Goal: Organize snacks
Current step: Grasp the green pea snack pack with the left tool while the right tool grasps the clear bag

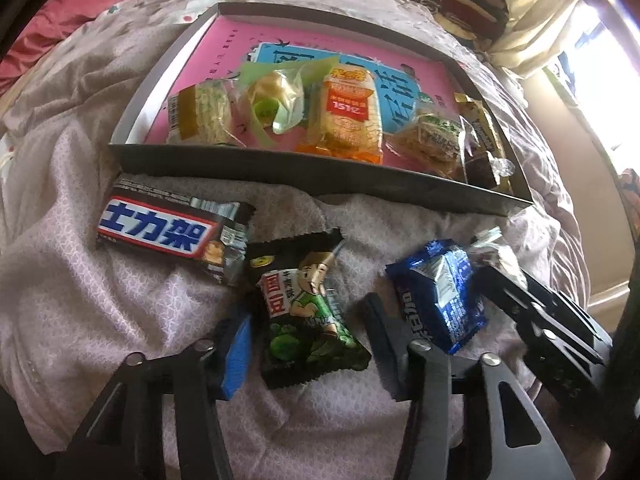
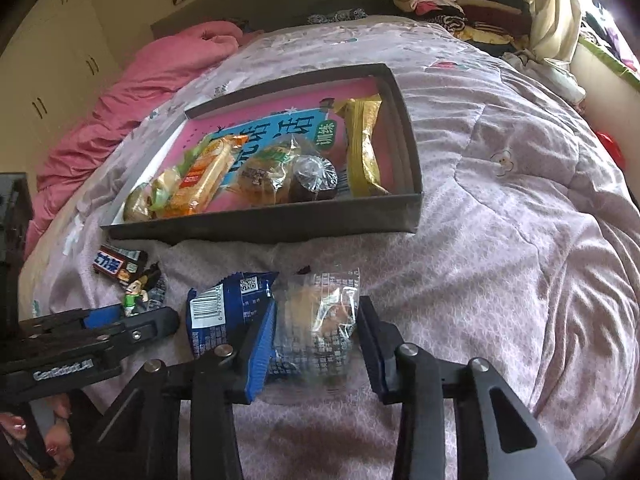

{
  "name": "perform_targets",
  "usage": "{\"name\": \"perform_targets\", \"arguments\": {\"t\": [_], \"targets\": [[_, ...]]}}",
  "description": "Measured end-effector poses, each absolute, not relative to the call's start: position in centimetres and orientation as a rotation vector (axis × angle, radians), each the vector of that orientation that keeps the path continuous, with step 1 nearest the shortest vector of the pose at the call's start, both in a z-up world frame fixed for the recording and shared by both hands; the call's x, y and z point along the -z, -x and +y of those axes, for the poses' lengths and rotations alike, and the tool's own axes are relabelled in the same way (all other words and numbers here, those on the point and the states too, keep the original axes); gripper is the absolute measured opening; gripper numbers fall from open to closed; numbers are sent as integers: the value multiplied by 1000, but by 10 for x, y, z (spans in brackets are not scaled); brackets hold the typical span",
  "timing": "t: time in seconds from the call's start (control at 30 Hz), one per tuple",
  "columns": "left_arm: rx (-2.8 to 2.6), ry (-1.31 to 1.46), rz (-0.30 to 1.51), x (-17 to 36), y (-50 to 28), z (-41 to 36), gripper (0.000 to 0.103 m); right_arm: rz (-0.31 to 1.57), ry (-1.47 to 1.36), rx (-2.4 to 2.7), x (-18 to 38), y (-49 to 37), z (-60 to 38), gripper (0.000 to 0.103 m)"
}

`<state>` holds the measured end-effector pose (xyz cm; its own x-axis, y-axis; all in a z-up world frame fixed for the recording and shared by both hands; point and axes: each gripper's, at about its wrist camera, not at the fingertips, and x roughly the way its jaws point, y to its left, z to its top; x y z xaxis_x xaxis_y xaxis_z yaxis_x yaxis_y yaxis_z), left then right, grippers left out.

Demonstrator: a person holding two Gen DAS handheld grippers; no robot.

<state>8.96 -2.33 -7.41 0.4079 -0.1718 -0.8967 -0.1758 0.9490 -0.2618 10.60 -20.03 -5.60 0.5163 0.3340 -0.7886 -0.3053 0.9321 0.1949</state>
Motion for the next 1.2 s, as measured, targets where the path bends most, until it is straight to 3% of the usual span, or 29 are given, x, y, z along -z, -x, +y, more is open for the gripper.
{"name": "perform_targets", "arguments": {"t": [0.33, 1.2], "targets": [[30, 361, 1141, 70, -87, -19, 44, 891, -184, -380, 39, -102, -231, 39], [93, 270, 1025, 16, -68, -26, 43, 747, -94, -463, 13, -84, -212, 39]]}}
